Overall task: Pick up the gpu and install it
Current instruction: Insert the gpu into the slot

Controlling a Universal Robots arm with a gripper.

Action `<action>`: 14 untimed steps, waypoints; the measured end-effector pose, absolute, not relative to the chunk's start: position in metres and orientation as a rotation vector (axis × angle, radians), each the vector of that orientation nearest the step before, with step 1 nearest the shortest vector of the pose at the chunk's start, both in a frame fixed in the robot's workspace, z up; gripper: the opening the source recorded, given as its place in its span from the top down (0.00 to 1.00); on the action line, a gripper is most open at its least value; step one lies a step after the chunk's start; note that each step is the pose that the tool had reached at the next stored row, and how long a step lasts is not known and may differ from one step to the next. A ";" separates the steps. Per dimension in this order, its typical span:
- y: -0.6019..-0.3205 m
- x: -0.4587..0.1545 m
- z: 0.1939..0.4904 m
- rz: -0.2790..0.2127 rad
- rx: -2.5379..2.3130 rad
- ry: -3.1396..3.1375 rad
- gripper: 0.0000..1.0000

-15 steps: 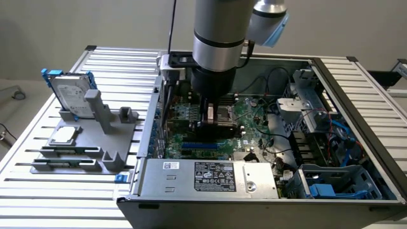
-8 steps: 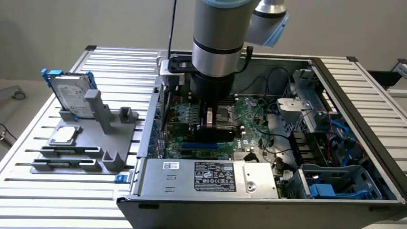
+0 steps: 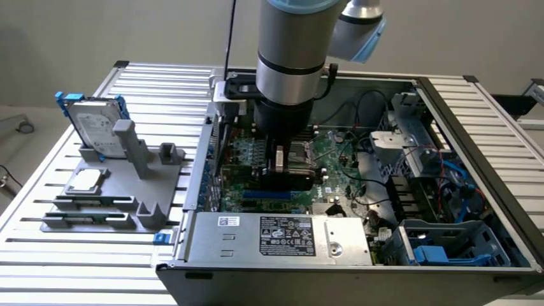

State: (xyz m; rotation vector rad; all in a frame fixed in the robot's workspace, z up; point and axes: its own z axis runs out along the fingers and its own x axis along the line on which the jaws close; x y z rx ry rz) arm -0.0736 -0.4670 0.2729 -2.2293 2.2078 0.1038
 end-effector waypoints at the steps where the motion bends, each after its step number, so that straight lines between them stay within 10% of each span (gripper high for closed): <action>1: -0.467 -0.074 0.273 0.104 -2.229 2.208 0.74; 14: -0.467 -0.076 0.269 0.107 -2.231 2.209 0.74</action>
